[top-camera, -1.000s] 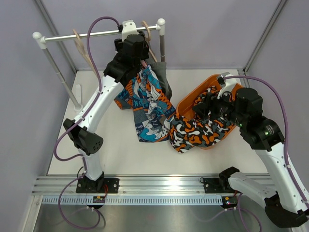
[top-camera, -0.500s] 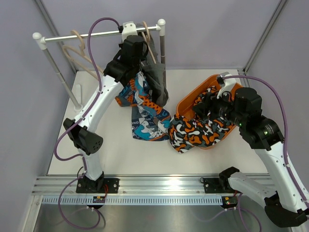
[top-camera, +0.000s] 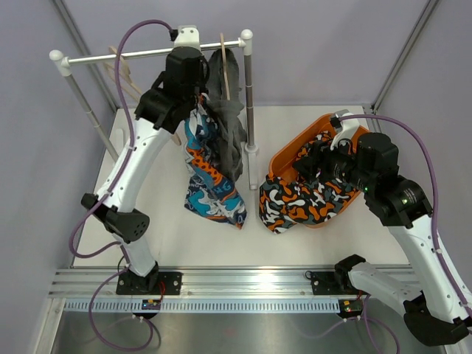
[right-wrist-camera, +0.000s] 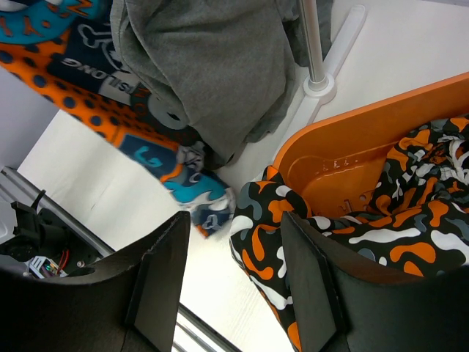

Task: Remove the shorts from the hanger

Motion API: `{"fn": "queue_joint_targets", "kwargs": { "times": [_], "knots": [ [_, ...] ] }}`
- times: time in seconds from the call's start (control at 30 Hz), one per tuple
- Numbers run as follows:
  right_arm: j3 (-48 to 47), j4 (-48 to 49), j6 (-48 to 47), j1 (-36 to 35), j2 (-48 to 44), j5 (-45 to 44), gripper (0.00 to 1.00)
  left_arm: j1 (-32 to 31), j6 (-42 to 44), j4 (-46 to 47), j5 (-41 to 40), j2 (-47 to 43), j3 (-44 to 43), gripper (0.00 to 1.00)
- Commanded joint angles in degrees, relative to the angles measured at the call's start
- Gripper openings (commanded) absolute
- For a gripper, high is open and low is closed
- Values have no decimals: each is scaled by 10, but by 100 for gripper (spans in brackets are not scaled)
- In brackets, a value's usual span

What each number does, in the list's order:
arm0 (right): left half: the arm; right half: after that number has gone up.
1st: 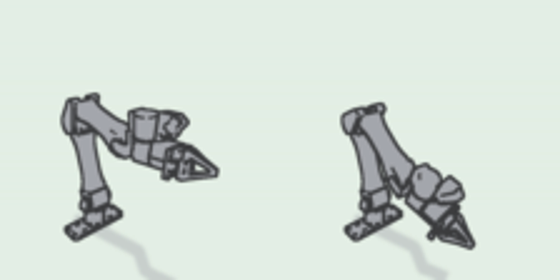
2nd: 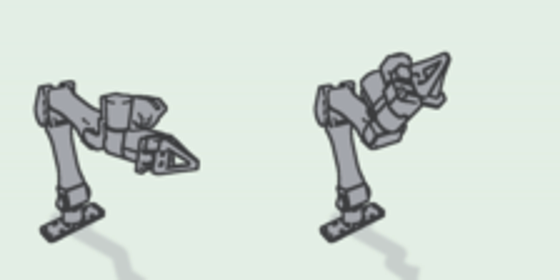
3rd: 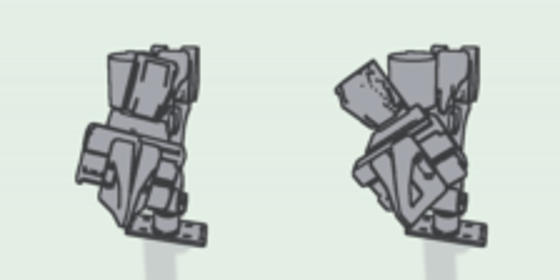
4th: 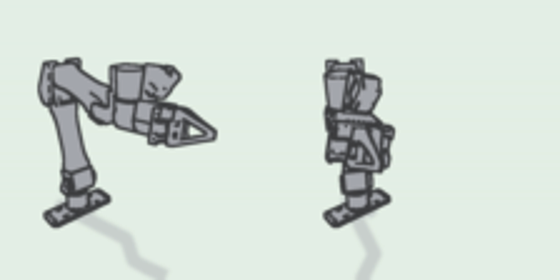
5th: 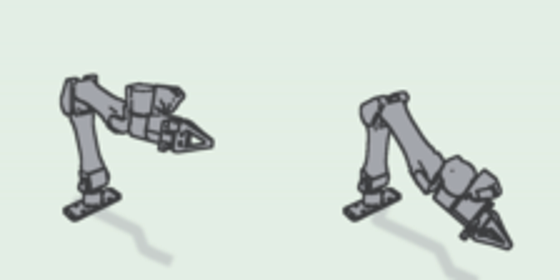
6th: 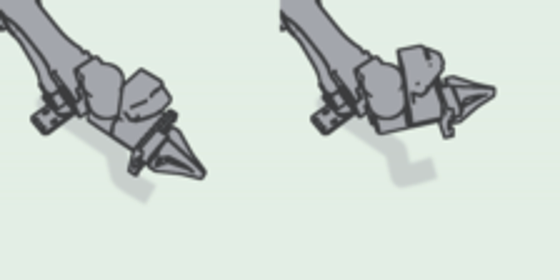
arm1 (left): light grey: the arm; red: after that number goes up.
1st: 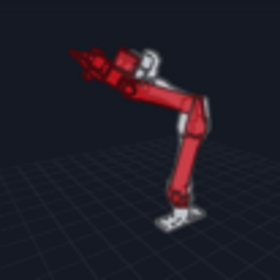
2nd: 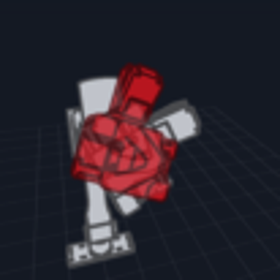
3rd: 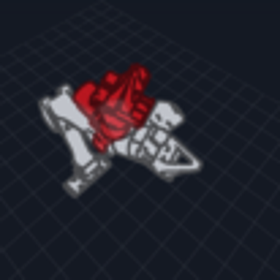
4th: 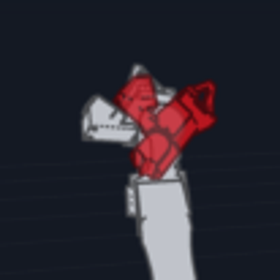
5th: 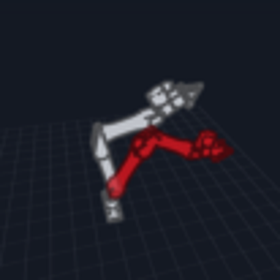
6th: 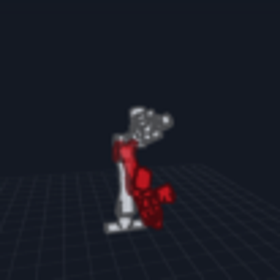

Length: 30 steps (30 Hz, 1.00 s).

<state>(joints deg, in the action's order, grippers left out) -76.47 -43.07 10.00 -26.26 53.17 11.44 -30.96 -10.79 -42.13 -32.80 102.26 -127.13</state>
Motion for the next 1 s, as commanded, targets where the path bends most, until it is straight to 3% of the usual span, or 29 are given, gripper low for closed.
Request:
{"fn": "queue_joint_targets", "kwargs": {
  "times": [0.0,0.23,0.6,0.77,0.97],
  "knots": [
    [-8,11,-12,-5,-1,-8,61,7,43,-20,33,-68,-75,0],
    [-10,17,-12,-6,4,-8,61,11,53,-91,114,-134,-8,0],
    [-12,16,-9,-6,13,16,61,-2,26,-112,144,-303,226,0],
    [-18,8,3,-20,15,39,61,-66,12,-133,147,-346,292,0],
    [-54,5,19,-111,54,-10,61,-154,-20,-136,138,-409,391,0]
  ]
}}
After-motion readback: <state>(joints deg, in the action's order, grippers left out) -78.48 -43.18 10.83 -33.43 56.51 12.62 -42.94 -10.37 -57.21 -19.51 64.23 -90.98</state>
